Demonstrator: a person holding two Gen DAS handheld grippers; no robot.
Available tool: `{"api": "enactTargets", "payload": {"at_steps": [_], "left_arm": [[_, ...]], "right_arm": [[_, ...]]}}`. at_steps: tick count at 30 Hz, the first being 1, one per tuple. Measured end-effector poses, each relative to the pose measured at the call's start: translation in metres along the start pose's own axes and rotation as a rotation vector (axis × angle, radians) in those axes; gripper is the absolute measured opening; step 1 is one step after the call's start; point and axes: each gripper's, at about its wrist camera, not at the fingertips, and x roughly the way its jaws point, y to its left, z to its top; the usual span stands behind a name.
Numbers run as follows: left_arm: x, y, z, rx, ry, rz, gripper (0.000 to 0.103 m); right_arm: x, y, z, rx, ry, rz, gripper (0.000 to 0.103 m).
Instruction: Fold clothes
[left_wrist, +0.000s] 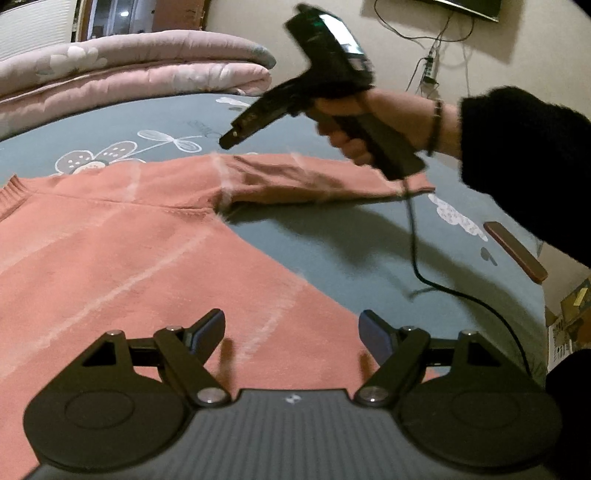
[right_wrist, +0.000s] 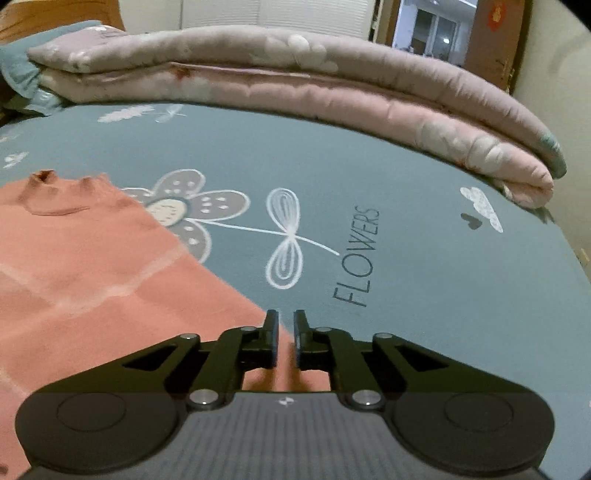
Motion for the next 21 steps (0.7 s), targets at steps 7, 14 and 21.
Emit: {"api": "enactTargets", "payload": {"at_steps": [7,14,21], "left_arm": [[-0.006,-0.006,0.002,-0.01,0.003,-0.003,0.079],[-0.016,-0.009,0.001,0.0,0.007,0.003,0.08],[-0.019,-0.007,0.001,-0.037,0.009,0.017,0.08]], "right_arm": [[-0.024,0.047,-0.026,-0.134,0.038,0.11,0.018],[-0.028,0.044,-0.059,-0.173,0.091,0.006,0.038],[-0.037,0.056,-0.045,-0.099,0.013,0.039,0.038]]}}
